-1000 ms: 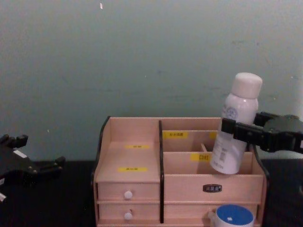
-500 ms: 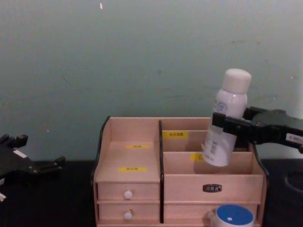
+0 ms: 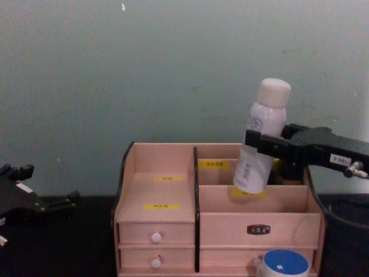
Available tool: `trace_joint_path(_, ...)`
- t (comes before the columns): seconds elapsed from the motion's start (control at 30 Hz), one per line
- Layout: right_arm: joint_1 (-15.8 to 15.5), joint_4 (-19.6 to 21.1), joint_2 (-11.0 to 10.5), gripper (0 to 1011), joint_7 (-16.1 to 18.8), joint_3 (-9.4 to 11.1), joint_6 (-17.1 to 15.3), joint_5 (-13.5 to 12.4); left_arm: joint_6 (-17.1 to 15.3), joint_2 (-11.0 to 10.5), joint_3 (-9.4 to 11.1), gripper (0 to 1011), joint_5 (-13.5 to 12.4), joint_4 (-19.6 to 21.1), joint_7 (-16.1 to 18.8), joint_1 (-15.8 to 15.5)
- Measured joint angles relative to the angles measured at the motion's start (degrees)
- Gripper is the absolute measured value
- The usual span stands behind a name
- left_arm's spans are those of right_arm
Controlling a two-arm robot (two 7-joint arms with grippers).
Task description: Pick up the facial cleanser and watermelon frost from the table and place them into the tiered storage box.
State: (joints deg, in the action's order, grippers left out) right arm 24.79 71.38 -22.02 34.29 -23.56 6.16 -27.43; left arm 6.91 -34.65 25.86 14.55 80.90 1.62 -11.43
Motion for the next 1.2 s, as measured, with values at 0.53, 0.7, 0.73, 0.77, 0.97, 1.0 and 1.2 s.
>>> trace_joint_path(0.53,3.5,-4.3,2.3,593,-0.3,-0.8,1.1,1.2,0.0,0.0,0.0,1001,0.0,0.0,0.0,0.0)
trace_joint_path(0.7,5.1,-6.6,3.4,593,-0.8,-0.9,1.5,2.1,0.0,0.0,0.0,1001,0.0,0.0,0.0,0.0)
trace_joint_path(0.73,5.3,-7.1,3.5,593,-0.8,-1.0,1.5,2.3,0.0,0.0,0.0,1001,0.0,0.0,0.0,0.0)
trace_joint_path(0.77,5.6,-7.4,3.7,593,-0.9,-1.0,1.6,2.4,0.0,0.0,0.0,1001,0.0,0.0,0.0,0.0)
trace_joint_path(0.97,7.1,-10.0,4.8,593,-1.2,-1.0,1.9,3.3,0.0,0.0,0.0,1001,0.0,0.0,0.0,0.0)
trace_joint_path(1.0,7.3,-10.3,4.9,593,-1.2,-1.0,1.9,3.4,0.0,0.0,0.0,1001,0.0,0.0,0.0,0.0)
trace_joint_path(1.2,8.2,-12.0,5.6,593,-1.2,-1.0,2.2,4.1,0.0,0.0,0.0,1001,0.0,0.0,0.0,0.0)
